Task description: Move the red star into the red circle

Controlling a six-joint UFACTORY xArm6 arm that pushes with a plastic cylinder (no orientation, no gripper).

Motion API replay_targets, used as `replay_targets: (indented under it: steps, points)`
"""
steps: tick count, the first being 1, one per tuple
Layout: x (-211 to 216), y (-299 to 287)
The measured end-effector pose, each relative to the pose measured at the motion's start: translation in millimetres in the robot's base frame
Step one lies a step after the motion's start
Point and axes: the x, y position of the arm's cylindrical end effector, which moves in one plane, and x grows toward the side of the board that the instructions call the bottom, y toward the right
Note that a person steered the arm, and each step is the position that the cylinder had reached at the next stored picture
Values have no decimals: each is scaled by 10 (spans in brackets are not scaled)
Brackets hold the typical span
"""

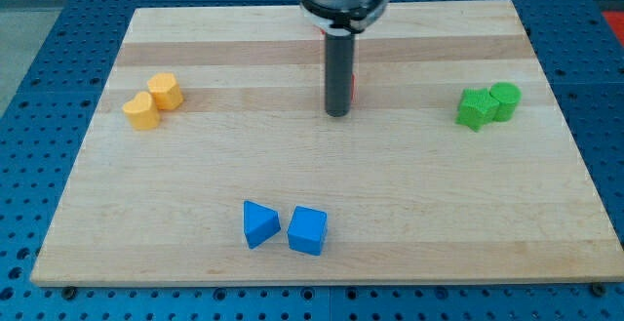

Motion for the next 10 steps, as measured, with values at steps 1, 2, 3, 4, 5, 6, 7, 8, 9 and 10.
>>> replay_targets:
  steps: [1,2,3,4,5,6,7,8,9,10]
  points:
    - [-31,-112]
    - [-284,-299]
    - [-914,-577]
    - [-1541,-815]
    - [-2072,-835]
    - [-2137,-786]
    - [-2129,-712]
    - [-2125,-516]
    - [-2128,-254]
    - [-2114,-117]
